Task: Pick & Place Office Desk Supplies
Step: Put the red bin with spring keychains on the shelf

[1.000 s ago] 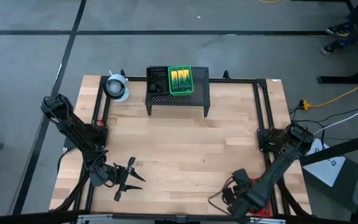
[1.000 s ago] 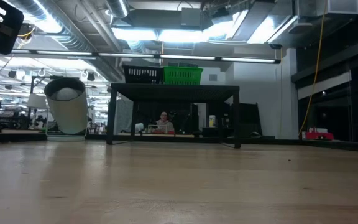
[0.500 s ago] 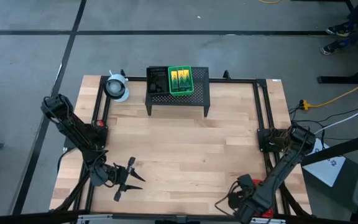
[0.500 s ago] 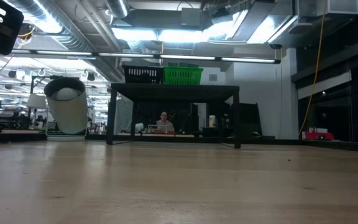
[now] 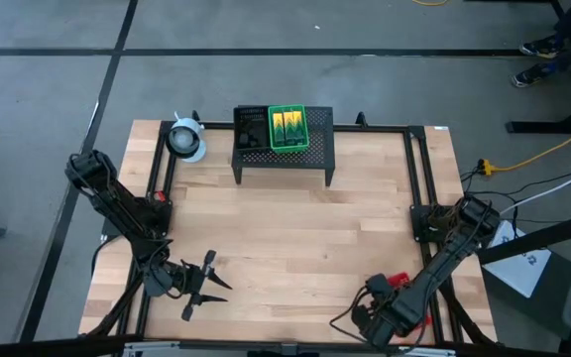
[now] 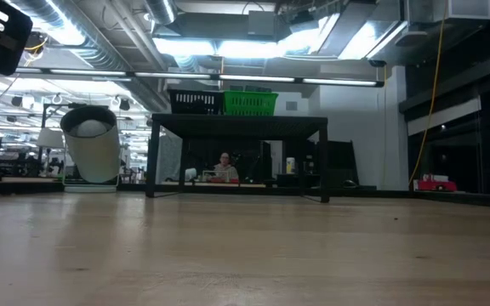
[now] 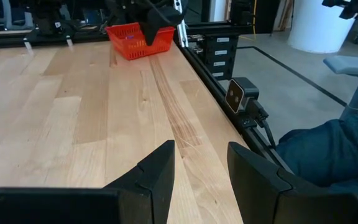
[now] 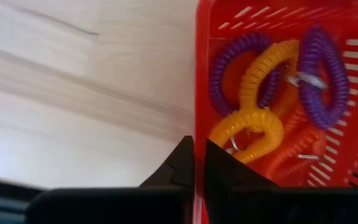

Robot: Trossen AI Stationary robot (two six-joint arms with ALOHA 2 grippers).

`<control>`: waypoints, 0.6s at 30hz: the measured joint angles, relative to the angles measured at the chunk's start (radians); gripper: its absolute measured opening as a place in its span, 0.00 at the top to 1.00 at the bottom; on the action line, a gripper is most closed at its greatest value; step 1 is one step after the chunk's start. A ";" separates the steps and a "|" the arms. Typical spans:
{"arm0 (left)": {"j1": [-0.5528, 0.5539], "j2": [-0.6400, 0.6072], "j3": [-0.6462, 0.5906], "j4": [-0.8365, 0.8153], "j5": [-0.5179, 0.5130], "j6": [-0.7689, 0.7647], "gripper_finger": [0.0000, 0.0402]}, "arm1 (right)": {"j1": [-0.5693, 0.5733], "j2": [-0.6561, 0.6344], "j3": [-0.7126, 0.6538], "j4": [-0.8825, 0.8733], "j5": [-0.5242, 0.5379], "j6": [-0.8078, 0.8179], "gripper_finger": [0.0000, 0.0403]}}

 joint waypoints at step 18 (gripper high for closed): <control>0.000 0.000 0.000 -0.003 0.007 0.001 0.64 | -0.414 -0.001 0.002 0.192 0.235 -0.669 0.98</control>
